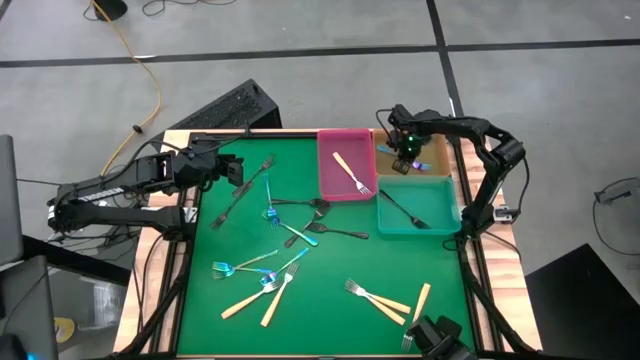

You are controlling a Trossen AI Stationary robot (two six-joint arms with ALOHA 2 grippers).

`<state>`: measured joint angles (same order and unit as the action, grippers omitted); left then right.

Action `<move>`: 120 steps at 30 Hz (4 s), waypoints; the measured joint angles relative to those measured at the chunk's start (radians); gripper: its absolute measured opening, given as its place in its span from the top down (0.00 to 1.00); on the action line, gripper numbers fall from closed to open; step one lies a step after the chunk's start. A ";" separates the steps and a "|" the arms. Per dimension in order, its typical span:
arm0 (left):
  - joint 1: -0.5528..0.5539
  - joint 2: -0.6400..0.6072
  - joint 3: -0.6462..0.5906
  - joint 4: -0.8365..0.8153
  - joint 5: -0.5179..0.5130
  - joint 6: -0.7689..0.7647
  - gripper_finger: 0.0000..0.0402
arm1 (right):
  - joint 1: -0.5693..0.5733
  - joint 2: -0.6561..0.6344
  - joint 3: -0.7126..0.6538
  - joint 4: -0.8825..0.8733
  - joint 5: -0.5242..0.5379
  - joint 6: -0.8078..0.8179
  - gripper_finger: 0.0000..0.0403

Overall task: Sort silverware by color (type)
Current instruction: Put the blue fork into the orange bin, then put the black fork into the blue bin

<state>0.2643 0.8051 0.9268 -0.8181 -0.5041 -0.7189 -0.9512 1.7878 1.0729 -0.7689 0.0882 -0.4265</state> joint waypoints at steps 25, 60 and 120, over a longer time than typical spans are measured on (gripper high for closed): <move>0.000 0.000 0.000 0.000 0.000 0.000 0.68 | 0.000 0.000 0.021 -0.097 -0.022 -0.010 0.84; 0.000 0.000 0.000 -0.003 0.042 0.000 0.68 | 0.041 -0.246 0.150 -0.138 -0.089 0.062 0.59; 0.000 0.000 0.000 -0.006 0.106 0.160 0.68 | 1.324 -0.173 0.188 0.025 -0.103 1.258 0.59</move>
<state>0.2642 0.8051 0.9268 -0.8246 -0.3984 -0.5591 0.3724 1.6143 1.2606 -0.7437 -0.0151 0.8319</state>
